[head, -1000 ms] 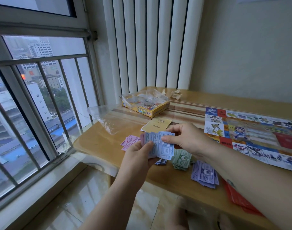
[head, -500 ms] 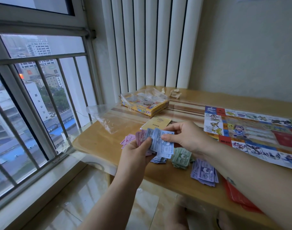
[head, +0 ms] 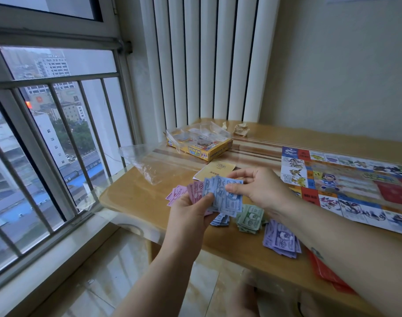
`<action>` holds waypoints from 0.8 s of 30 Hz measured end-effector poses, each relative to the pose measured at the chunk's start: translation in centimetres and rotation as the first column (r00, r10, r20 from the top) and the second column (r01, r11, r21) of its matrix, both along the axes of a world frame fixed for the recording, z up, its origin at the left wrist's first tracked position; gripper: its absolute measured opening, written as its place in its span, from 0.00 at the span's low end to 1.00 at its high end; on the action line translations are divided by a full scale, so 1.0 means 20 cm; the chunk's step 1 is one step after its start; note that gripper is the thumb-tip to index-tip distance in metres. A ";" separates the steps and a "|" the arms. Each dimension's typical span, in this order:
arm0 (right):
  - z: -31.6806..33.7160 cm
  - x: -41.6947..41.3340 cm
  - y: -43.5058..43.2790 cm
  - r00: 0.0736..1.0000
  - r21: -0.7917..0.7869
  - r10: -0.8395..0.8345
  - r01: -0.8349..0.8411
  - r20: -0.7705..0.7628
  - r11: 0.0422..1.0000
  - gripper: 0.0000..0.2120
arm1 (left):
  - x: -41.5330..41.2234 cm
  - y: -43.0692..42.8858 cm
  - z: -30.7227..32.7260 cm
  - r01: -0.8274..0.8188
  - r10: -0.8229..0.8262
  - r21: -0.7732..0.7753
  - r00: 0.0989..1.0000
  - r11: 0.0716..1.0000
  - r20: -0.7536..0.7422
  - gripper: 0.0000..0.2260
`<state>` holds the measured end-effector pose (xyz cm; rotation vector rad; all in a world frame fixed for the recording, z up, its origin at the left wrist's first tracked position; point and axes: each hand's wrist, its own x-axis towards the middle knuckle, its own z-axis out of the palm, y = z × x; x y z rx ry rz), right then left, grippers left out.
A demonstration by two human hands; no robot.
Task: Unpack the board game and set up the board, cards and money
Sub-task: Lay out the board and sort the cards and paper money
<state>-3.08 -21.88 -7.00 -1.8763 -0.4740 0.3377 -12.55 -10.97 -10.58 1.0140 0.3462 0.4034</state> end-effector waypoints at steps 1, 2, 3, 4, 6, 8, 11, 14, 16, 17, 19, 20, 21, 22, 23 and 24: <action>0.00 0.00 0.01 0.999 0.029 0.003 -0.001 -0.043 1.000 0.10 | 0.00 0.00 0.00 0.003 -0.003 0.002 1.000 1.000 0.000 0.06; 0.01 0.00 0.01 0.996 0.058 0.011 -0.006 -0.086 0.998 0.10 | 0.00 0.00 0.00 0.008 -0.008 -0.001 1.000 1.000 0.002 0.06; 0.01 0.00 0.02 0.993 0.073 0.021 -0.013 -0.114 0.997 0.09 | 0.00 0.00 0.00 0.014 -0.014 -0.006 1.000 1.000 0.005 0.06; 0.01 -0.01 0.02 0.992 0.075 0.032 -0.023 -0.125 0.997 0.09 | 0.00 0.00 0.00 0.017 -0.017 -0.010 1.000 1.000 0.006 0.05; 0.01 -0.01 0.02 0.993 0.050 0.058 -0.053 -0.101 0.997 0.08 | 0.00 -0.01 0.00 0.016 -0.016 -0.025 1.000 1.000 0.015 0.05; 0.01 0.00 0.01 0.995 0.012 0.081 -0.080 -0.056 0.997 0.08 | 0.00 -0.01 0.00 0.004 -0.003 -0.071 1.000 0.997 0.021 0.06; 0.00 0.00 0.02 0.995 0.004 0.091 -0.091 -0.038 0.996 0.10 | 0.00 0.01 -0.01 -0.010 0.013 -0.118 1.000 0.993 0.022 0.07; 0.00 -0.01 0.03 0.993 -0.003 0.120 -0.120 -0.018 0.993 0.14 | 0.01 0.02 -0.01 0.001 0.002 -0.098 1.000 0.995 0.026 0.06; 0.00 -0.01 0.03 0.986 -0.055 0.165 -0.163 0.026 0.985 0.11 | 0.01 0.02 -0.01 -0.002 0.004 -0.109 1.000 0.994 0.025 0.06; 0.01 -0.01 0.03 0.982 -0.082 0.182 -0.178 0.045 0.981 0.09 | 0.02 0.02 0.00 0.001 0.002 -0.126 1.000 0.992 0.026 0.05; 0.01 0.00 0.03 0.979 -0.105 0.192 -0.185 0.065 0.977 0.04 | 0.02 0.02 0.01 0.009 -0.004 -0.188 1.000 0.982 0.022 0.04; 0.01 0.01 0.03 0.981 -0.098 0.183 -0.176 0.067 0.980 0.03 | 0.02 0.03 0.01 0.000 0.003 -0.228 1.000 0.974 0.015 0.04; 0.01 0.02 0.03 0.985 -0.086 0.161 -0.155 0.067 0.984 0.03 | 0.03 0.04 0.01 -0.019 0.021 -0.268 1.000 0.963 0.006 0.04; 0.00 0.03 0.03 0.989 -0.077 0.128 -0.123 0.068 0.989 0.03 | 0.03 0.05 0.00 -0.042 0.044 -0.306 0.999 0.951 0.000 0.04; 0.00 0.05 0.02 0.993 -0.079 0.092 -0.087 0.074 0.993 0.04 | 0.03 0.07 0.00 -0.064 0.068 -0.345 0.998 0.936 -0.001 0.05; -0.01 0.06 0.01 0.995 -0.094 0.063 -0.055 0.083 0.994 0.06 | 0.02 0.09 0.00 -0.081 0.088 -0.380 0.996 0.922 0.002 0.05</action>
